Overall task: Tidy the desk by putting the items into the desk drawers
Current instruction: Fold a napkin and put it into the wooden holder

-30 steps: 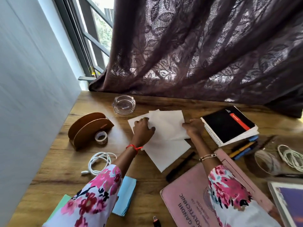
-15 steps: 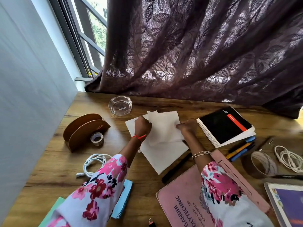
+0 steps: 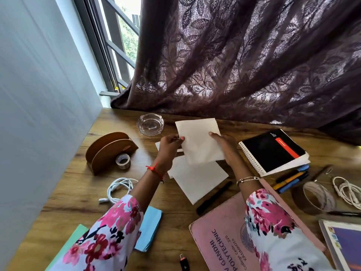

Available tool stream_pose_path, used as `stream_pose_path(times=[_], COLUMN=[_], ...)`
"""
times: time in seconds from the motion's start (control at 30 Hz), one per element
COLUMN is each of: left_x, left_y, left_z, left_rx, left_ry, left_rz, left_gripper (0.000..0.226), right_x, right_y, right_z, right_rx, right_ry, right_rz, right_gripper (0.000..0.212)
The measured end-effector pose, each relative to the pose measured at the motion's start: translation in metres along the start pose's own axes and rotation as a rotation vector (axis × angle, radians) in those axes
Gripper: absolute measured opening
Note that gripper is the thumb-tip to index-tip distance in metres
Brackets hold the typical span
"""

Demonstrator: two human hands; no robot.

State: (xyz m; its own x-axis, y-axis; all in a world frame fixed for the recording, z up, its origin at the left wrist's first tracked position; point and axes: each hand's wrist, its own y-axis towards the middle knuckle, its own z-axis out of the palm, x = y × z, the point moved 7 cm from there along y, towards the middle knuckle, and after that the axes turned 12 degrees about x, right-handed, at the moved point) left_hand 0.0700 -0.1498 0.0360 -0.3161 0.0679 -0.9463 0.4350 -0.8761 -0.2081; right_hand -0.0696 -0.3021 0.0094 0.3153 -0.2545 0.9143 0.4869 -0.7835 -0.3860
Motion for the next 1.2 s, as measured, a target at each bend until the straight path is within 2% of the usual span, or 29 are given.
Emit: stream_pose_path(times=[0.13, 0.3, 0.4, 0.5, 0.83, 1.07, 1.2], left_x=[0.008, 0.039, 0.05, 0.051, 0.041, 0.054, 0.058], left_y=[-0.021, -0.048, -0.062, -0.069, -0.079, -0.081, -0.08], left_z=[-0.002, -0.012, -0.017, -0.02, -0.021, -0.017, -0.014], left_rx=[0.007, -0.065, -0.139, -0.228, -0.343, -0.278, -0.266], left_ry=[-0.066, -0.024, 0.098, 0.262, 0.698, 0.574, 0.493], left_rz=[-0.037, -0.202, -0.236, -0.228, -0.176, -0.284, -0.321], left_gripper=[0.013, 0.009, 0.019, 0.019, 0.028, 0.029, 0.031], right_x=[0.007, 0.004, -0.003, -0.008, -0.008, -0.012, -0.013], right_y=[-0.007, -0.014, -0.019, -0.024, -0.031, -0.031, -0.029], right_z=[0.002, -0.001, 0.002, 0.006, 0.006, 0.01, 0.009], right_rx=[0.156, 0.219, 0.249, 0.242, 0.131, 0.127, 0.114], right_ry=[0.016, -0.162, -0.276, -0.372, -0.674, -0.759, -0.754], right_rz=[-0.015, 0.029, 0.035, 0.008, -0.034, 0.008, 0.043], right_gripper=[0.014, 0.017, 0.021, 0.025, 0.039, 0.028, 0.037])
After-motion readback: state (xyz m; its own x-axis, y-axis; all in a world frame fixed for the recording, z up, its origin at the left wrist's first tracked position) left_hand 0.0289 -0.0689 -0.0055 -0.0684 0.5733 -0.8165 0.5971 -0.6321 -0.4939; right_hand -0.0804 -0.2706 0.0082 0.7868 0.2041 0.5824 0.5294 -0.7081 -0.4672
